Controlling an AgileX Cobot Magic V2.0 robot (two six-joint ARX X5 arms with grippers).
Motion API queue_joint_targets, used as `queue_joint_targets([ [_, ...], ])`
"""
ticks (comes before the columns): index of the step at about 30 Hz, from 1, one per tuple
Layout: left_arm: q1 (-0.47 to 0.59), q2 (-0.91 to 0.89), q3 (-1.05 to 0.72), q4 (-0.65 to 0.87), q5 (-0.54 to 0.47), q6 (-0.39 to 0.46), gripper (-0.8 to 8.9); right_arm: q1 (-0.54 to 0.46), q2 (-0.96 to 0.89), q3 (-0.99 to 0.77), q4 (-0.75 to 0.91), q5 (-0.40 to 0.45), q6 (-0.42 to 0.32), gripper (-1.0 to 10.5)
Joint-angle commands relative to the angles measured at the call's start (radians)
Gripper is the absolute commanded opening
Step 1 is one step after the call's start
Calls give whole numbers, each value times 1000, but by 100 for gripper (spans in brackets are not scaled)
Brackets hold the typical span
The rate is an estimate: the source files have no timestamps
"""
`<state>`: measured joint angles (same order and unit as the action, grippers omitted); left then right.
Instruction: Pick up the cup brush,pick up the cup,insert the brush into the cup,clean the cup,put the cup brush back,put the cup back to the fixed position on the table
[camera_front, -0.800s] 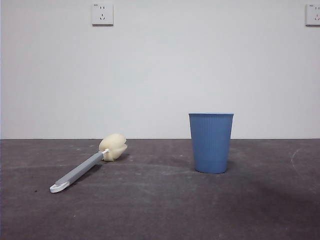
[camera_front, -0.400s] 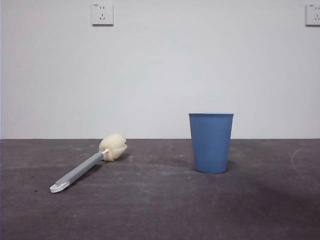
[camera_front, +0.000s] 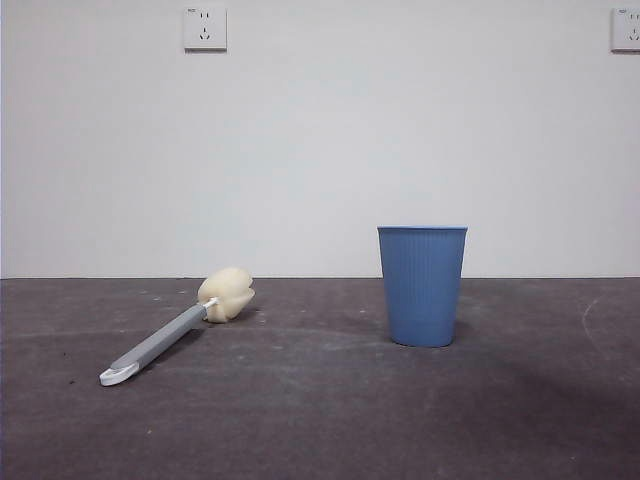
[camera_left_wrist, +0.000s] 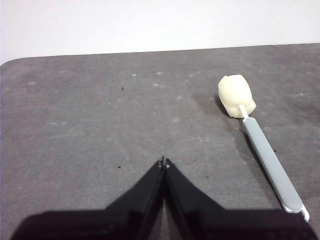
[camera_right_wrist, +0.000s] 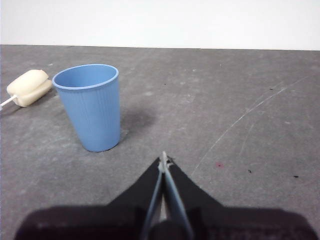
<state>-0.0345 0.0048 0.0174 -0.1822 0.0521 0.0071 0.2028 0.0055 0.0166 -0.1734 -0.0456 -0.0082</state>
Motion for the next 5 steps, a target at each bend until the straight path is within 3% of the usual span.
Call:
queue_joint_targets([
  [1,3,-2,-14,5,2,-4,-4,0,-3,-12,-7,-1,-4,1],
  [5,3,-2,-14,5,1,-5,-4,0,-3,-12,-7,-1,-4,1],
])
